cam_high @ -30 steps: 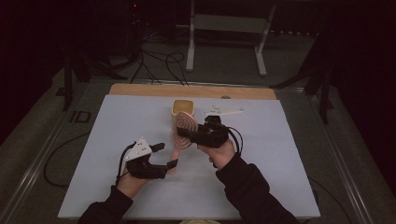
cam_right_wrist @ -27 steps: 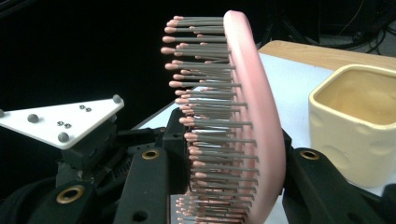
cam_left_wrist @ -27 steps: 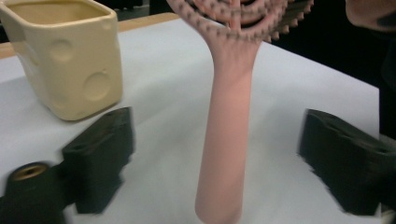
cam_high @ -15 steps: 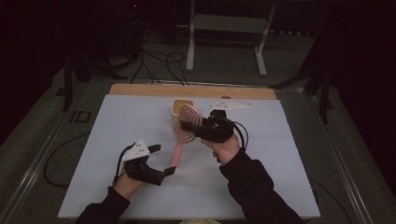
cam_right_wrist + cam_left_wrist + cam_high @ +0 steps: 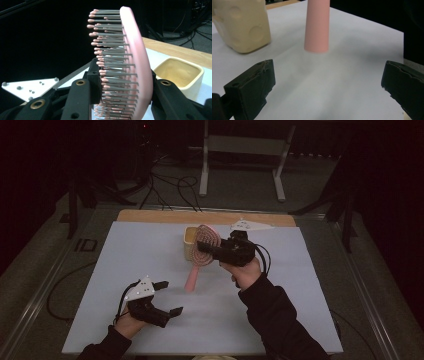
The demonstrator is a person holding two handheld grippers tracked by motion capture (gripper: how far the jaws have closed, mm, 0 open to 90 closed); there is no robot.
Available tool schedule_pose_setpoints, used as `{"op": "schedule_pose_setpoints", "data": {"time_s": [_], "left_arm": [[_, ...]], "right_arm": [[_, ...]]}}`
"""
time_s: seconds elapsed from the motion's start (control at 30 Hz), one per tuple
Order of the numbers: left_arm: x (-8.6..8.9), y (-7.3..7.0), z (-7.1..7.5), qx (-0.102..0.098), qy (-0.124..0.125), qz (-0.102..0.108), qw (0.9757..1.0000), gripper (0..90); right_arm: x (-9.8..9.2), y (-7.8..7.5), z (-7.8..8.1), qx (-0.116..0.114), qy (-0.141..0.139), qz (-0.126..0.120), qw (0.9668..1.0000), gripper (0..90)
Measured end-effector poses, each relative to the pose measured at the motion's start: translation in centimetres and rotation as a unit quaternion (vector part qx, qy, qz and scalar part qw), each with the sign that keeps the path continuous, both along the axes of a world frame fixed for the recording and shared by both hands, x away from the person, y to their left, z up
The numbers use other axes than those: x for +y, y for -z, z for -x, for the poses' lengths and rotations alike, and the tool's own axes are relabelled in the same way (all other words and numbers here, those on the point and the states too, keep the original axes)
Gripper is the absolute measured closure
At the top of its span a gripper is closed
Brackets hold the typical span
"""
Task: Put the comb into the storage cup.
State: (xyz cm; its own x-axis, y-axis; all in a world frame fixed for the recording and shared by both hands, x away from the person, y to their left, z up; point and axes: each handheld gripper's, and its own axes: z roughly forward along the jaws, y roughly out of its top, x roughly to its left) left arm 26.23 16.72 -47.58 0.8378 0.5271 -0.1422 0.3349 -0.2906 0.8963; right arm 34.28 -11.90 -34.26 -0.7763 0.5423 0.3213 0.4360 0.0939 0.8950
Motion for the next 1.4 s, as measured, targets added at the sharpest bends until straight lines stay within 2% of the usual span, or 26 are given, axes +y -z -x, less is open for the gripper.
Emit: {"op": "schedule_pose_setpoints", "data": {"time_s": [0.43,0.73,1.07,1.4], "left_arm": [[2.0,0.7,1.3,0.004,-0.015,-0.01,0.9998,0.2],[3.2,1.2,2.0,0.009,-0.027,-0.013,0.9995,0.2],[4.2,1.8,2.4,0.009,-0.03,0.002,0.9995,0.2],[4.2,2.0,2.4,0.007,-0.03,0.001,0.9995,0.3]], "right_arm": [[0.0,-1.0,-1.1,-0.01,0.005,0.004,0.9999,64.4],[-0.2,-2.5,-2.0,-0.025,0.013,0.002,0.9996,64.4],[0.1,-4.2,-3.3,-0.043,0.023,0.005,0.9988,64.4],[0.5,-5.5,-5.1,-0.046,0.035,0.007,0.9983,64.4]]}}
